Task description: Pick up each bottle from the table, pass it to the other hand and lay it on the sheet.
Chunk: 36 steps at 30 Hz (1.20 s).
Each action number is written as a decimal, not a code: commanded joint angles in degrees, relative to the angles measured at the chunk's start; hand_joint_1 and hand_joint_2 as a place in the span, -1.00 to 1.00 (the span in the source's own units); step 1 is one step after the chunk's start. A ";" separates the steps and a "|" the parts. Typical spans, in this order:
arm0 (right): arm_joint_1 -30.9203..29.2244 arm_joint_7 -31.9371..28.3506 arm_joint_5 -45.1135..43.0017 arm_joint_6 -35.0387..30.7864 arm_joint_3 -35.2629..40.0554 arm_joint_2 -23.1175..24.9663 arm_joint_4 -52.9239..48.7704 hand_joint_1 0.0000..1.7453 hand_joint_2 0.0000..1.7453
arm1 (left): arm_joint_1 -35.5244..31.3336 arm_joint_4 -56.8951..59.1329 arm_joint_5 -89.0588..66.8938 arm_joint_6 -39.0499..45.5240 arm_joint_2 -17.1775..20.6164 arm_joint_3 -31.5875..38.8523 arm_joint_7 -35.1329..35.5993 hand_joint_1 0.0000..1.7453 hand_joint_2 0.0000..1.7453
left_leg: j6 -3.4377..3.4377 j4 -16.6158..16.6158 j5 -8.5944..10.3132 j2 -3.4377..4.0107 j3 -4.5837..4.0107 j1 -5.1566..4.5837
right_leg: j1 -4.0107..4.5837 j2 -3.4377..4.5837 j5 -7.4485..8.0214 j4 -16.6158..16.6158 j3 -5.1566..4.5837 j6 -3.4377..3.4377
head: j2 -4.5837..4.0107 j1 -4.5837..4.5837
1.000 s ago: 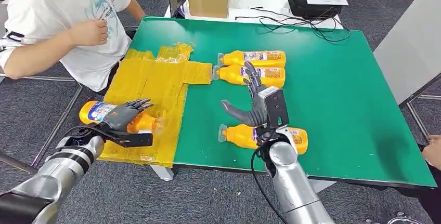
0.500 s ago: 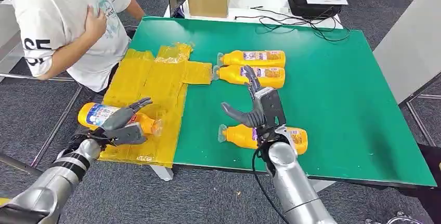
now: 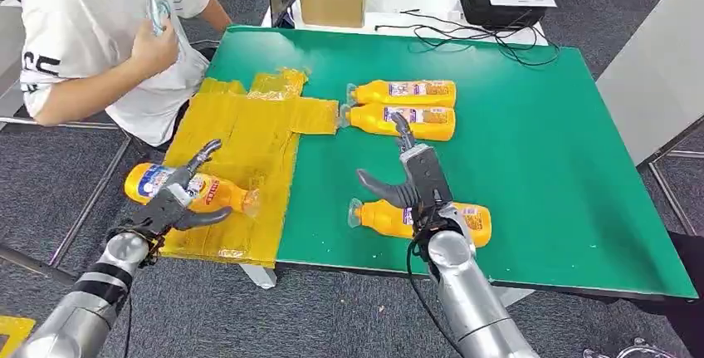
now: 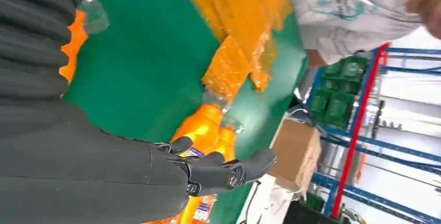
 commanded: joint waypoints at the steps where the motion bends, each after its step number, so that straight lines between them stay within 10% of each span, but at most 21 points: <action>1: -1.59 3.76 4.88 -0.81 2.98 -1.59 5.81 -1.00 1.00 | 3.91 -9.40 3.35 -2.15 -12.28 16.76 0.28 -1.00 1.00 | -0.02 -0.02 -0.07 -0.09 0.16 0.05 | 0.05 -0.09 -0.09 -0.07 0.21 -0.05 | 0.00 -0.02; 11: 0.02 9.12 13.27 0.01 5.31 -2.92 10.39 -1.00 1.00 | 1.83 -7.72 10.26 -3.65 -20.14 15.89 10.84 -1.00 1.00 | -0.07 0.04 -0.22 -0.23 0.33 0.06 | 0.09 -0.21 -0.25 -0.03 0.44 -0.11 | 0.00 0.00; 36: 4.10 18.00 30.04 -5.74 5.90 -7.32 2.28 -1.00 1.00 | 1.77 -5.46 12.33 -0.41 -18.48 14.31 11.48 -1.00 1.00 | -0.04 0.01 -0.14 -0.01 0.04 0.01 | 0.03 -0.01 -0.10 -0.03 0.08 -0.06 | 0.00 -0.02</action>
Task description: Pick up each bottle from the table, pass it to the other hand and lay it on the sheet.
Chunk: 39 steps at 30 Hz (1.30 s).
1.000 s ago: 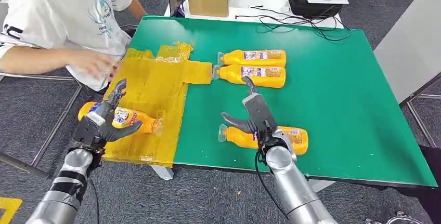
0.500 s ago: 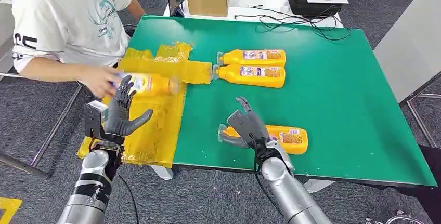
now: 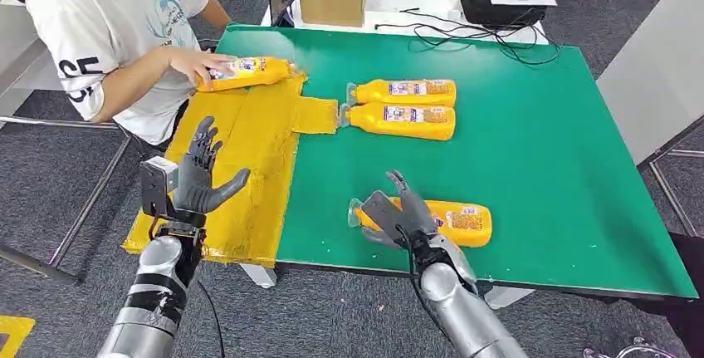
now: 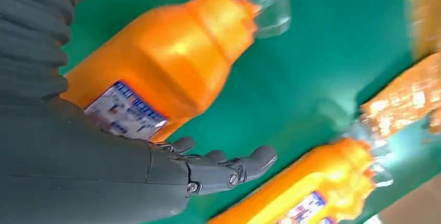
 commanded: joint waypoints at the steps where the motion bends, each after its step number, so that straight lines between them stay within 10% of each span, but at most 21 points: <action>1: 0.73 4.35 8.25 -3.38 1.60 -3.91 -4.30 -1.00 1.00 | -0.97 3.57 0.67 0.01 0.80 1.61 0.37 -1.00 1.00 | -0.05 -0.04 -0.08 -0.01 0.19 0.01 | 0.01 0.00 -0.09 -0.01 0.18 -0.06 | 0.00 0.00; 39: -8.54 13.15 24.58 3.21 5.49 -6.86 14.39 -1.00 1.00 | 1.79 -0.30 1.17 -3.59 1.63 3.72 0.74 -1.00 1.00 | -0.05 -0.02 -0.10 0.00 0.34 0.04 | 0.05 0.02 -0.10 -0.03 0.38 -0.09 | 0.00 0.00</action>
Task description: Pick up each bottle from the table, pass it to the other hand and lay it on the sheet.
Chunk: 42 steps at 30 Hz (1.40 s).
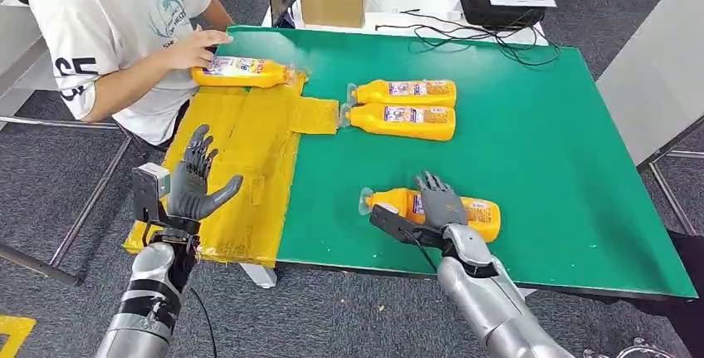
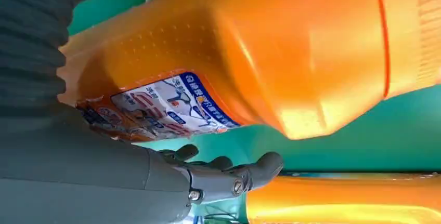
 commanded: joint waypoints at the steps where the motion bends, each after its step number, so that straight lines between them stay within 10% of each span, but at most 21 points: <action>1: -1.56 0.94 0.68 0.03 2.02 -1.53 4.03 -1.00 1.00 | 0.35 -0.43 0.36 -0.40 0.95 1.62 0.22 -1.00 1.00 | -0.05 -0.02 -0.09 0.03 0.21 0.04 | 0.05 0.03 -0.08 -0.03 0.20 -0.08 | 0.00 0.00; 41: 8.20 2.79 1.36 7.56 -0.28 -11.13 -9.41 -1.00 1.00 | 2.45 -1.97 0.09 -0.55 1.90 4.01 0.32 -1.00 1.00 | -0.06 -0.04 -0.13 -0.21 0.53 0.08 | 0.09 -0.20 -0.18 -0.13 0.58 -0.13 | 0.00 0.00; 42: 7.92 1.81 0.61 9.01 -0.22 -11.35 -8.89 -0.32 1.00 | 2.38 -1.83 0.07 -0.71 2.00 3.95 0.29 -1.00 1.00 | -0.06 -0.03 -0.12 -0.21 0.56 0.07 | 0.07 -0.20 -0.17 -0.10 0.61 -0.13 | 0.00 0.00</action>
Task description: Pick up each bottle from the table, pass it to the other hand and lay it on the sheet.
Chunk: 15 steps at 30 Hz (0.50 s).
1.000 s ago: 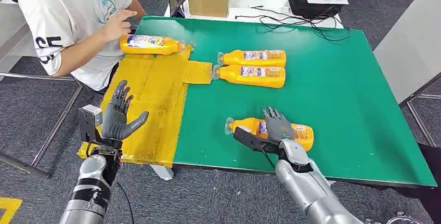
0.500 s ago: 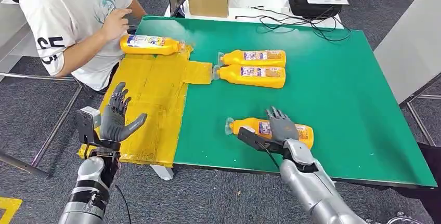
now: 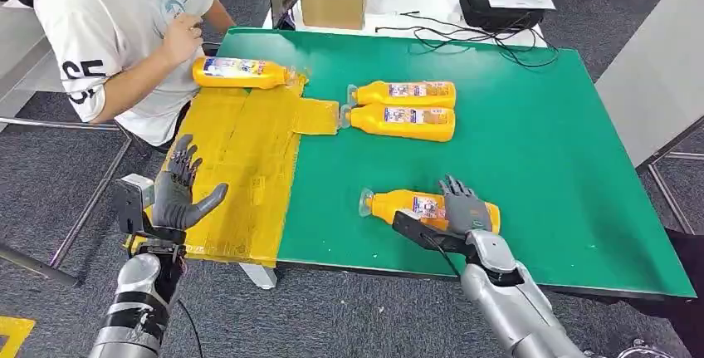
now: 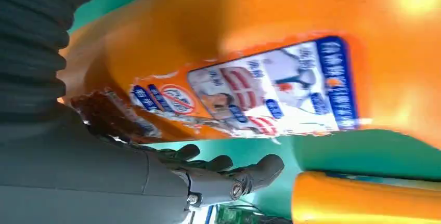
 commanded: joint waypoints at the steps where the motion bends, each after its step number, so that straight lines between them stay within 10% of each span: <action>1: 5.26 -0.29 -0.47 7.44 -0.25 -7.49 -4.34 1.00 1.00 | -0.50 0.91 0.04 -0.66 1.04 1.74 0.03 -1.00 1.00 | -0.08 -0.03 -0.09 -0.16 0.29 0.07 | 0.08 -0.16 -0.11 -0.07 0.36 -0.09 | 0.00 0.00; 15: -6.39 -12.13 -18.35 16.92 7.31 -10.03 5.83 1.00 1.00 | -4.84 7.17 1.12 -2.71 2.44 0.07 -1.54 -1.00 1.00 | -0.08 -0.03 -0.08 -0.08 0.38 0.07 | 0.08 -0.08 -0.08 -0.06 0.43 -0.10 | 0.00 0.00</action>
